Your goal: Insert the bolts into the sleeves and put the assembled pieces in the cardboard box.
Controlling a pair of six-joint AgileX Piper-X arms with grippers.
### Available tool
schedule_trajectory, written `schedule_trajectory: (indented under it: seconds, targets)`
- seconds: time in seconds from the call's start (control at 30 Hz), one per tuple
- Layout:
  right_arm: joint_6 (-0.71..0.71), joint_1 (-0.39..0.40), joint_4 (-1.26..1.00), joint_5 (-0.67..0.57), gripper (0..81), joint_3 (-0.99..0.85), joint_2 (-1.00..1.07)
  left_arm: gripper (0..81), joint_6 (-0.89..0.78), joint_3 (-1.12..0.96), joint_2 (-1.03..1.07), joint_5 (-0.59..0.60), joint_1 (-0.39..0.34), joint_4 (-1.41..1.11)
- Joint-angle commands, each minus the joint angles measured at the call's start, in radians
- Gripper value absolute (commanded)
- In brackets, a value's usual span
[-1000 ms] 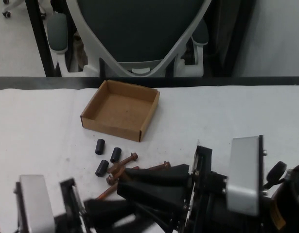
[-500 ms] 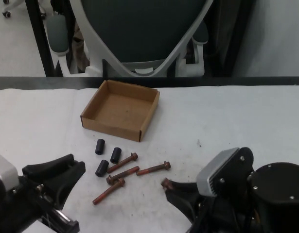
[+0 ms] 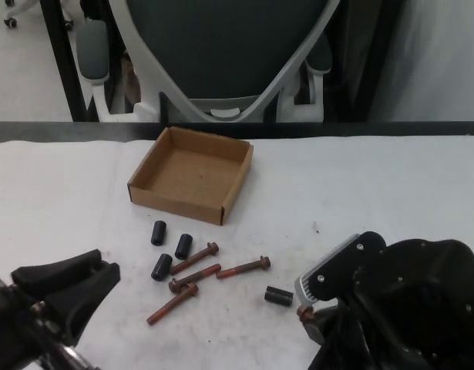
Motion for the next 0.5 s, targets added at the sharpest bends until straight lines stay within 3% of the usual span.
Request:
schedule_trajectory:
  seconds: [0.0,0.07,0.13,0.23,0.3,0.33,0.37,0.47]
  targets:
    - [0.01,-0.025,0.071,0.012,0.2,-0.014,-0.005,0.8,0.013,-0.009,-0.199,-0.014,0.003,0.197]
    - [0.011,-0.051,0.101,-0.015,0.9,-0.014,-0.005,0.8,0.013,-0.009,-0.292,-0.014,0.003,0.281]
    - [0.006,-0.075,0.122,-0.082,8.4,-0.014,-0.005,0.8,0.013,-0.009,-0.354,-0.014,0.003,0.336]
    - [0.007,-0.097,0.147,-0.162,31.1,-0.014,-0.005,0.8,0.013,-0.009,-0.402,-0.014,0.003,0.375]
    - [0.007,-0.102,0.16,-0.168,50.5,-0.014,-0.005,0.8,0.013,-0.009,-0.403,-0.006,0.003,0.375]
    - [0.007,-0.102,0.163,-0.167,55.7,-0.014,-0.005,0.8,0.013,-0.009,-0.403,-0.006,0.003,0.375]
    - [0.007,-0.104,0.17,-0.167,57.9,-0.014,-0.005,0.8,0.013,-0.009,-0.403,-0.006,0.003,0.375]
    - [0.022,-0.106,0.179,-0.167,50.8,-0.014,-0.005,0.8,0.013,-0.009,-0.403,0.007,0.003,0.375]
